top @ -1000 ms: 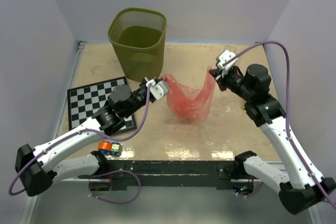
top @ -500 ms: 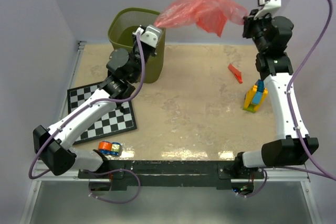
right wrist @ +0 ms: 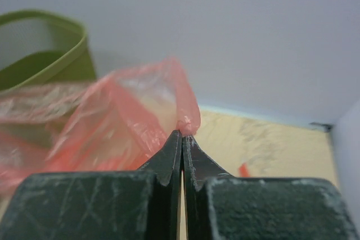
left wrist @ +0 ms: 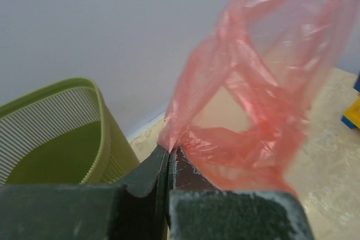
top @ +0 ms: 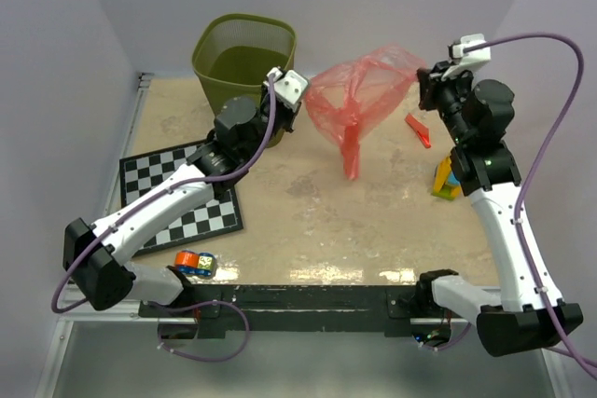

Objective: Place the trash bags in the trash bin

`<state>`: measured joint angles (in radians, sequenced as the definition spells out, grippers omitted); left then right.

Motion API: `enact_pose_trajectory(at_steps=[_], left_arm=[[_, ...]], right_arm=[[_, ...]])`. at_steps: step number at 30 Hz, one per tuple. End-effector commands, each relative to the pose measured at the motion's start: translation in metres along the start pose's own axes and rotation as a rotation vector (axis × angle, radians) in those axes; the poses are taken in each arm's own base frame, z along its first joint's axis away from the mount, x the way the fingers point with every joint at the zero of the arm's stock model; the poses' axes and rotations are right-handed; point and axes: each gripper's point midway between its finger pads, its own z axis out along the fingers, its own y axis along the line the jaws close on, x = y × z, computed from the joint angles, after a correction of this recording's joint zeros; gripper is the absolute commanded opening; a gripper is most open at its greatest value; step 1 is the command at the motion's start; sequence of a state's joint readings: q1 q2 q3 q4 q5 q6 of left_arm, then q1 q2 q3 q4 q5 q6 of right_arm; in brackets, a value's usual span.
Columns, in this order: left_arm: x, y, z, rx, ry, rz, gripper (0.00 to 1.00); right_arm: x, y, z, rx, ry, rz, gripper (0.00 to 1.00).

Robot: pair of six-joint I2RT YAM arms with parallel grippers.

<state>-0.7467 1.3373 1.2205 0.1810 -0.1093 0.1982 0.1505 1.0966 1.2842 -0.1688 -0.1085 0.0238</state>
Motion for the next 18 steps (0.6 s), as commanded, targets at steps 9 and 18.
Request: enact_pose_trajectory(at_steps=[9, 18], left_arm=[[-0.131, 0.103, 0.085, -0.357, -0.375, 0.127, 0.0], [-0.341, 0.086, -0.013, -0.616, -1.307, 0.704, 0.0]], right_arm=[[-0.164, -0.061, 0.093, 0.284, -0.508, -0.066, 0.0], [-0.392, 0.021, -0.054, 0.034, -1.319, -0.231, 0.0]])
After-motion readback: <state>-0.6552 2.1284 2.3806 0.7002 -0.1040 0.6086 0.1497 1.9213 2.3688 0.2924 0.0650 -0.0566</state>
